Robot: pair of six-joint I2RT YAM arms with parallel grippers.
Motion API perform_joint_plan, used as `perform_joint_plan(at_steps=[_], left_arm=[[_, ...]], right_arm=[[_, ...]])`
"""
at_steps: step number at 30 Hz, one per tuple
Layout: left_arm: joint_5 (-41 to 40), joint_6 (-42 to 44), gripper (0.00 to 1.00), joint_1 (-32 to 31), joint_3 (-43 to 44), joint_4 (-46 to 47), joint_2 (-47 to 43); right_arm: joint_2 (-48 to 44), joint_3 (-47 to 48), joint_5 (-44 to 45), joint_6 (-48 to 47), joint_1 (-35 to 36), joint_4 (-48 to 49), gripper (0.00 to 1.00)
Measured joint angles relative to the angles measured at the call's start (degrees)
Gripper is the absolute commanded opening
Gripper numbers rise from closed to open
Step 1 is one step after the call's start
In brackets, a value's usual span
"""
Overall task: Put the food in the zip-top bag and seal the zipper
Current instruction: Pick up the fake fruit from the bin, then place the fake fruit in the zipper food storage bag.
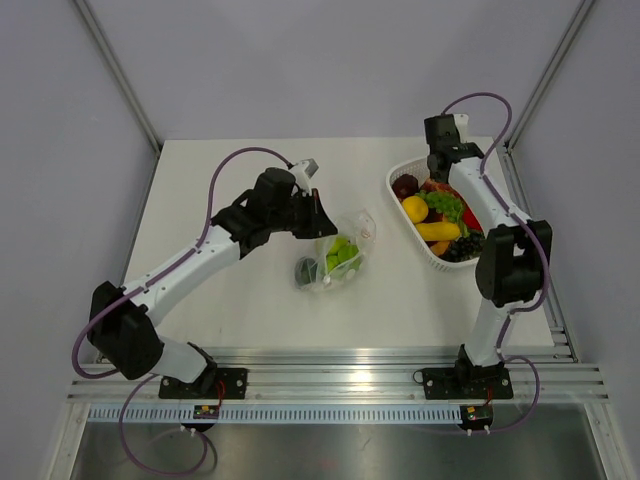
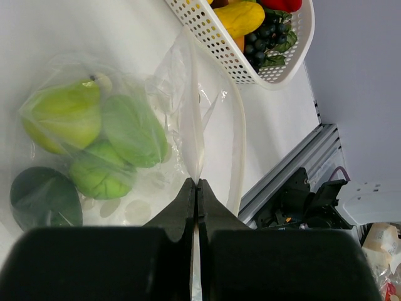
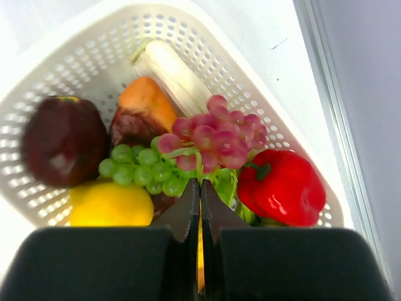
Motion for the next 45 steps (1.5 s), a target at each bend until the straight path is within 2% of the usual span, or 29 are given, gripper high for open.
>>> perform_joint_plan(at_steps=[7,18,26,34,41,45], left_arm=[[-1.53,0.42,0.00,-0.02,3.08,-1.73,3.80],[-1.27,0.24,0.00,-0.02,4.13,-1.97,4.09],[-0.85,-0.76,0.00,-0.02,4.17,-1.42,4.09],[-1.11,-0.66,0.00,0.00,4.17,-1.57,4.04],[-1.11,-0.63,0.00,0.00,4.17,-1.66,4.04],[-1.09,-0.66,0.00,0.11,4.17,-1.66,4.02]], right_arm=[[-12.76,-2.82,-3.26,2.82,0.07,-1.01,0.00],[-28.02,-7.76,-11.98,6.19,0.50,-4.57,0.00],[-39.01,-8.02,-19.52,8.55,6.93,-6.78,0.00],[-39.98,-6.14,-24.48,11.17,15.67,-6.99,0.00],[-36.48,-5.95,-23.69,12.72,25.46,-6.14,0.00],[-35.71,-6.23,-22.91,13.25,28.02,-5.35,0.00]])
